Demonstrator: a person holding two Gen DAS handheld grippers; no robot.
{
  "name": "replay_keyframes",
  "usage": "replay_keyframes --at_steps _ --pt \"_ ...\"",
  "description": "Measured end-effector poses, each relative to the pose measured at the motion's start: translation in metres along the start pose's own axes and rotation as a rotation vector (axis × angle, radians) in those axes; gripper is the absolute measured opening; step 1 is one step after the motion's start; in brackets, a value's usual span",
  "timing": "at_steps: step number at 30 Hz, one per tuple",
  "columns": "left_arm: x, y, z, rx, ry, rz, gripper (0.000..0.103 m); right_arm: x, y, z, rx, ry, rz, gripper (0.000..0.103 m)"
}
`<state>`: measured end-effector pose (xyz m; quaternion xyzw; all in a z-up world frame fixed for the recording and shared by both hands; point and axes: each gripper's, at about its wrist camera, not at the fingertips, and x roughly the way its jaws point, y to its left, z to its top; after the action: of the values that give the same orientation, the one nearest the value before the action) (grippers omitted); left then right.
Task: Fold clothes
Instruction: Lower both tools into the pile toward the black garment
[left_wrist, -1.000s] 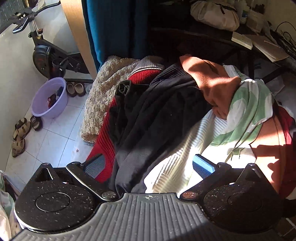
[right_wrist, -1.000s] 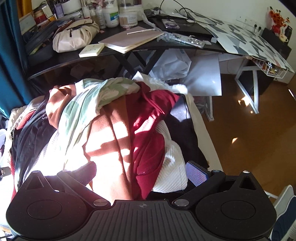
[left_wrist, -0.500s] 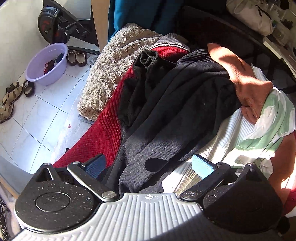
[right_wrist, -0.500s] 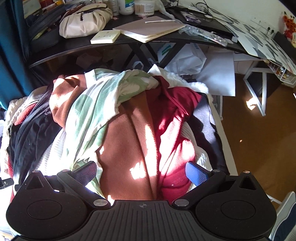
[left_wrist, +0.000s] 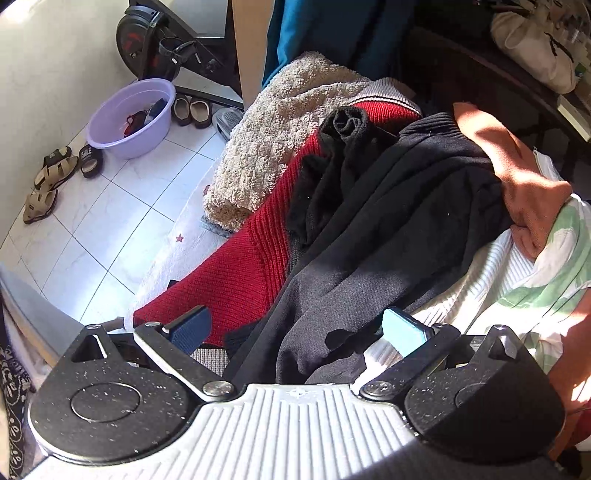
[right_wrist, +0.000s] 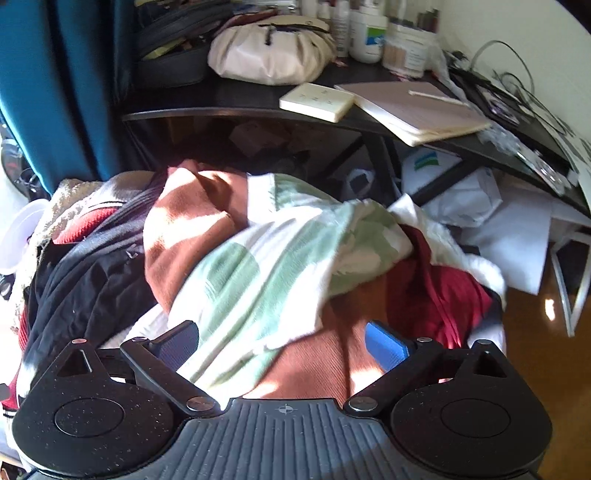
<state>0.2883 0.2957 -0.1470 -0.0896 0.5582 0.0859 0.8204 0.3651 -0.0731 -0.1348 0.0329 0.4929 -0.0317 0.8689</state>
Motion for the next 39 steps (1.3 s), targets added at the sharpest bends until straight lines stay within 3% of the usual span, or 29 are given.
replay_keyframes --at_steps 3,7,8,10,14,16,17,18,21,30,36,39 --pt "0.0 0.0 -0.009 0.002 0.008 0.011 0.101 0.022 0.03 0.02 -0.095 -0.042 0.07 0.087" --pt "0.014 -0.01 -0.018 0.09 0.037 0.057 0.101 0.058 0.075 0.043 -0.27 -0.079 0.06 0.089" --pt "0.017 -0.013 -0.019 0.101 0.04 0.067 0.101 0.069 0.083 0.046 -0.306 -0.071 0.041 0.094" --pt "0.022 -0.017 -0.021 0.101 0.044 0.069 0.101 0.092 0.099 0.051 -0.37 -0.043 -0.003 0.096" --pt "0.027 -0.021 -0.024 0.06 0.056 0.039 0.101 0.127 0.102 0.041 -0.391 0.101 -0.024 0.098" --pt "0.031 -0.024 -0.024 0.068 0.068 0.035 0.101 0.119 0.095 0.032 -0.424 0.046 -0.019 0.079" --pt "0.033 -0.025 -0.023 0.078 0.074 0.039 0.101 0.111 0.089 0.029 -0.419 0.015 -0.016 0.056" --pt "0.035 -0.026 -0.023 0.088 0.08 0.043 0.101 0.102 0.084 0.026 -0.413 -0.016 -0.013 0.041" --pt "0.038 -0.027 -0.017 0.103 0.084 0.051 0.101 0.076 0.061 0.02 -0.353 -0.094 0.003 0.025" --pt "0.053 -0.033 0.001 0.13 0.081 0.054 0.101 0.026 -0.018 0.008 -0.086 -0.156 0.0 0.021" --pt "0.059 -0.037 0.001 0.159 0.085 0.052 0.101 0.023 -0.018 0.005 -0.051 -0.143 -0.01 0.021" --pt "0.06 -0.035 0.0 0.164 0.093 0.029 0.101 0.028 -0.017 0.011 -0.018 -0.094 0.029 0.024"
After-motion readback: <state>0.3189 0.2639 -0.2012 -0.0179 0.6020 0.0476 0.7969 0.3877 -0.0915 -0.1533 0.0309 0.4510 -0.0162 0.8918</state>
